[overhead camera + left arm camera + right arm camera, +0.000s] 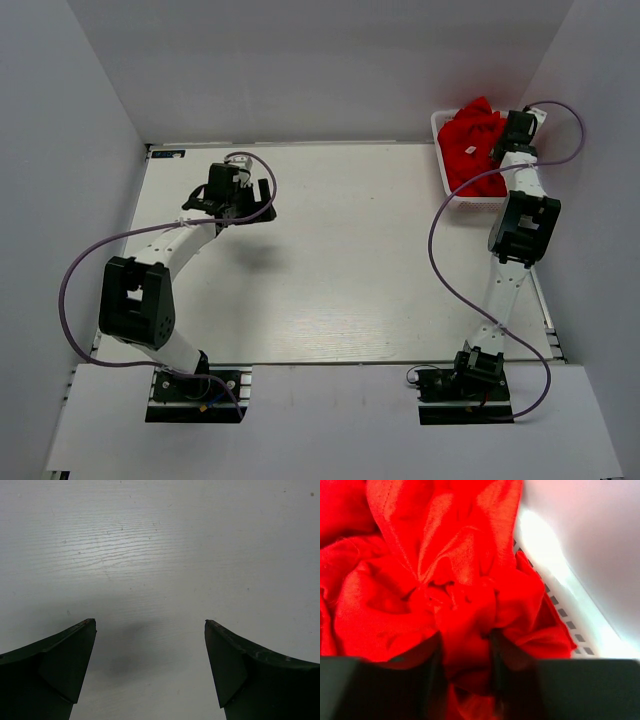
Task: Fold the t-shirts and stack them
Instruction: Grab crumpled tshirt from bin with the right arm, then move the tshirt to the center of the board
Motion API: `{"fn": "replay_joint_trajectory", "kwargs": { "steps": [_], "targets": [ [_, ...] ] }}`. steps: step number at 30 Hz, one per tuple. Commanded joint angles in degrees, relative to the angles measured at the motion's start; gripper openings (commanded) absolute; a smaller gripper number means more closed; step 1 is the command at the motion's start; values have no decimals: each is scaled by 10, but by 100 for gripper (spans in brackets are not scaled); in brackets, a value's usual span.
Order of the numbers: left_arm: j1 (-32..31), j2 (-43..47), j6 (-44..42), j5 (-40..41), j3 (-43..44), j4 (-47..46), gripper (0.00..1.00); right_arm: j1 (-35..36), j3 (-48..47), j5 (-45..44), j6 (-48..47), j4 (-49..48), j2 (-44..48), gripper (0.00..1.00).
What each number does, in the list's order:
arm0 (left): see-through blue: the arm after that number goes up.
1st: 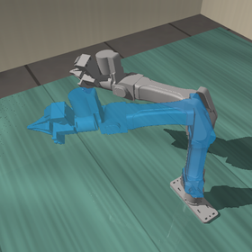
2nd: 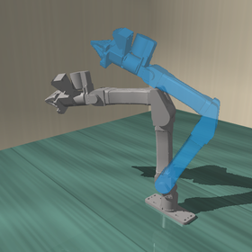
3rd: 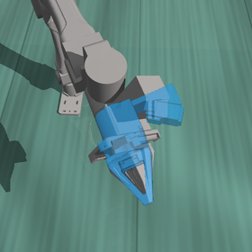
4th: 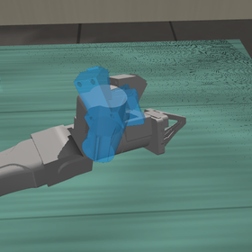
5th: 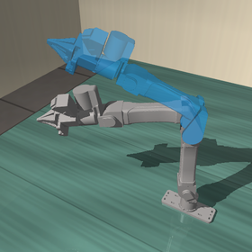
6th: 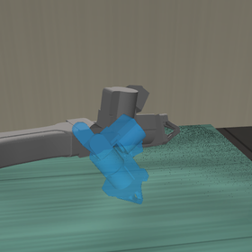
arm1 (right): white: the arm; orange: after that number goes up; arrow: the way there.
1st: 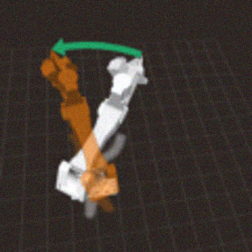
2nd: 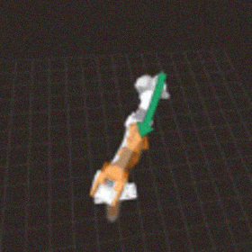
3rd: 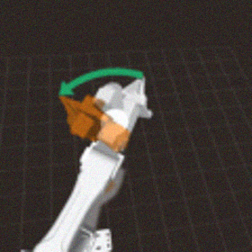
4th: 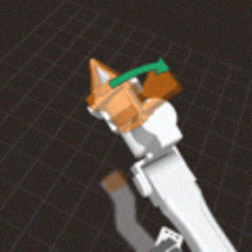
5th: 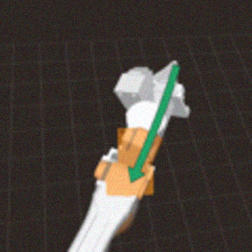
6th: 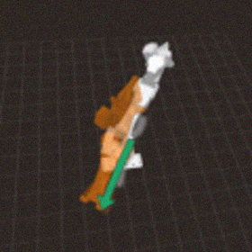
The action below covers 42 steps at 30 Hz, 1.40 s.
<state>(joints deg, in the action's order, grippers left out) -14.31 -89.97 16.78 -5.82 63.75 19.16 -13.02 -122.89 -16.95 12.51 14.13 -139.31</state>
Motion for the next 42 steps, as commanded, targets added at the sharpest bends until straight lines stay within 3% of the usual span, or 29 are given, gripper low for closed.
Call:
{"fn": "replay_joint_trajectory", "kwargs": {
  "steps": [1, 3, 4, 12, 15, 16, 24, 31, 35, 42],
  "targets": [
    [3, -1, -5, -10, 28, -2, 100, 1, -1, 11, 14, -37, 8, 31],
    [3, -1, -5, -10, 28, -2, 100, 0, 23, -10, 16, -54, 18, 16],
    [3, -1, -5, -10, 33, -2, 100, 0, 28, -25, 17, -61, 37, 0],
    [3, 12, -5, -26, 33, -7, 93, 1, 50, -52, -19, -82, 128, 0],
    [3, 30, -5, -32, 33, -7, 94, 1, 60, -16, -33, -93, 183, 0],
    [3, 35, -5, -32, 33, -7, 100, 0, 60, -9, -40, -91, 213, 0],
    [3, 92, 7, -27, 33, 19, 100, 0, 44, 75, -74, -58, 333, 0],
    [3, 132, 13, -6, 45, 62, 100, 4, -9, 206, -63, -53, 395, 0],
    [3, 163, 19, 6, 45, 83, 100, 5, -52, 234, -37, -49, 412, 0],
    [3, 216, 25, 49, 45, 124, 100, 17, -30, 404, 23, -61, 456, 0]
  ]
}}
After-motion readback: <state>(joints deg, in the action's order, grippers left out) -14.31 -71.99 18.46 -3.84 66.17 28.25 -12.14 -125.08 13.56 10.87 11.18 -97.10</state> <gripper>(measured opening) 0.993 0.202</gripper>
